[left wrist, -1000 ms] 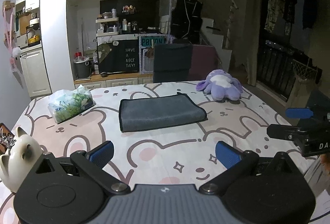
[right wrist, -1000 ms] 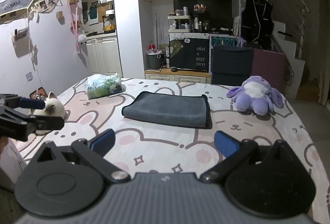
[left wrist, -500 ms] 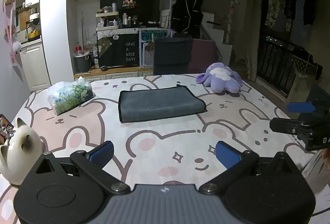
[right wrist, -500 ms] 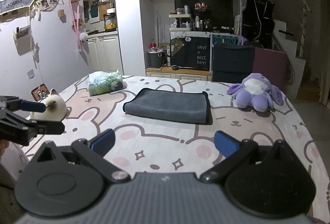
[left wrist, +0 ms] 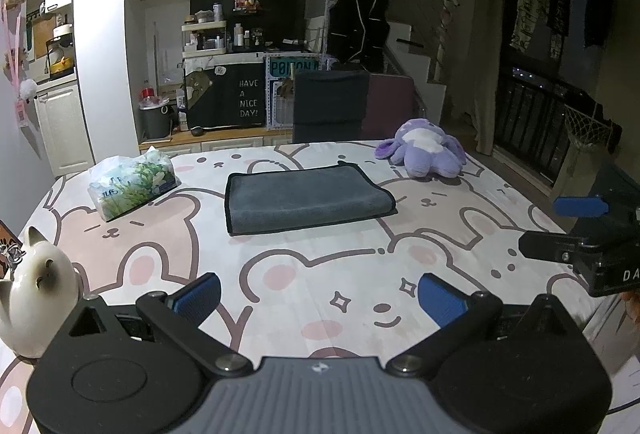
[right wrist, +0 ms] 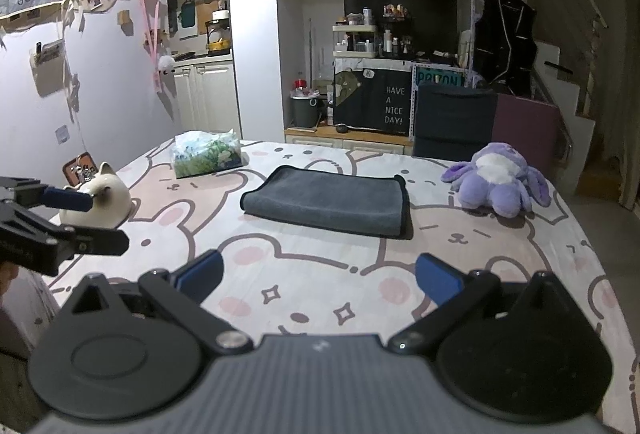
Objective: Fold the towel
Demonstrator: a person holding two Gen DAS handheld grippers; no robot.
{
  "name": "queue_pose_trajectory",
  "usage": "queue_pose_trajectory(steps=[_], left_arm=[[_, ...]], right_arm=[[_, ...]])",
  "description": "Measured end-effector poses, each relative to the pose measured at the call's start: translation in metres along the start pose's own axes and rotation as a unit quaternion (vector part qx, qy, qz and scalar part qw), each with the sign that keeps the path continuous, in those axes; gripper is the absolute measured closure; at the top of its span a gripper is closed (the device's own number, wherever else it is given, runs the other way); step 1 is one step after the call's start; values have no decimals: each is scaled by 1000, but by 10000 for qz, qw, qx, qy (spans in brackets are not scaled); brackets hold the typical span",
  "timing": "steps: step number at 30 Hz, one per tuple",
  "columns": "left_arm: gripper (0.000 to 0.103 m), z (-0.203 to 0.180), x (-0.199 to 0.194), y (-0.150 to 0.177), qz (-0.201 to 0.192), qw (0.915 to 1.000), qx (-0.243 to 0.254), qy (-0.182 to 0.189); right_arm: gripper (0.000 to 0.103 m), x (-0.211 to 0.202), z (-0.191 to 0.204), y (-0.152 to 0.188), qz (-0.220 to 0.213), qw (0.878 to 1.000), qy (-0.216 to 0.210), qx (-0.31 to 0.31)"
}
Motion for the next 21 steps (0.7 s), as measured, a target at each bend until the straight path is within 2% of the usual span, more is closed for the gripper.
queue_pose_trajectory(steps=[21], left_arm=[[0, -1, 1, 1, -2, 10000, 13, 10]], right_arm=[[0, 0, 2, 2, 28, 10000, -24, -42]])
Point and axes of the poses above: each gripper's, at about its wrist camera, not at the fingertips, and x roughly the way its jaws point, z to its left, y to its underside, the point moved 7 cm from there along x, roughly the way its jaws point, and after that the axes turned 14 degrees about -x, right-handed, at the moved point
